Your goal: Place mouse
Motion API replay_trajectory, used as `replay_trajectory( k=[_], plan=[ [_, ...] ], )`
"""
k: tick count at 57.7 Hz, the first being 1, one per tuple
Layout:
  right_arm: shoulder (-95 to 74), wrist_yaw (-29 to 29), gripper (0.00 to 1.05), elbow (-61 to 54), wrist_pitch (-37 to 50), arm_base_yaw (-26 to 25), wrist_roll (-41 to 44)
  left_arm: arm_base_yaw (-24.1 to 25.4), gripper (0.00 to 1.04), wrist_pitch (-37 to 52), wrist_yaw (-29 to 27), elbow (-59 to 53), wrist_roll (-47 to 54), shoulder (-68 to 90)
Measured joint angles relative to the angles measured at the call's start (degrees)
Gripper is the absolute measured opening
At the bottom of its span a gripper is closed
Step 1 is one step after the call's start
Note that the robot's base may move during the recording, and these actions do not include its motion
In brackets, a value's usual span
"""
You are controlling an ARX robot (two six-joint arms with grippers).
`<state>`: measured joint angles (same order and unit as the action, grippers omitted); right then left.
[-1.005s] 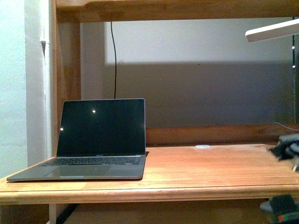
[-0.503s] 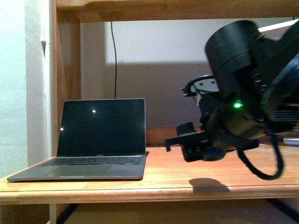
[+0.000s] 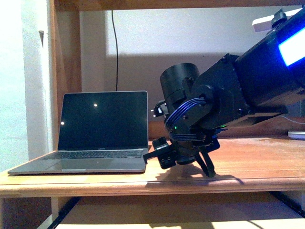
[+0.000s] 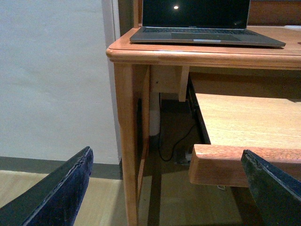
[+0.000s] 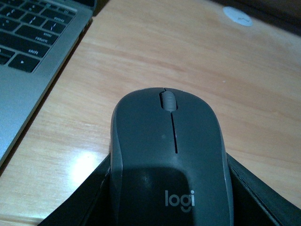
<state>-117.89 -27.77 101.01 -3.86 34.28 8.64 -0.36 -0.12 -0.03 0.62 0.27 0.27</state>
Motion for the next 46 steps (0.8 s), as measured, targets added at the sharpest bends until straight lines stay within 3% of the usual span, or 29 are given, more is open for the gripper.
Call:
replay_trajectory(
  k=[11,16,26,38,46],
  plan=[
    [-4.17,-1.25,0.55,3.52,-0.46,0.81,-0.11,0.00,0.97,0.00,0.00,0.00,0.00,0.00],
    [-4.44,-0.55,0.73,4.07,0.13,0.66,-1.22,0.00,0.97,0.00,-0.02,0.00,0.00,0.00],
    [-2.51,2.32,0.99,1.33,4.24,-0.79,-2.82,0.00,0.97,0.00,-0.02,0.00,0.00,0.00],
    [10.05,11.78,0.97,-12.68,12.70,-4.50,-3.72,0.00,0.97,0.00,0.00,0.00,-0.02,0.00],
    [28.00,23.02,0.97,-30.73,20.35,-9.75,-4.04,0.00,0.97,0.00,0.00,0.00,0.00,0.00]
  ],
)
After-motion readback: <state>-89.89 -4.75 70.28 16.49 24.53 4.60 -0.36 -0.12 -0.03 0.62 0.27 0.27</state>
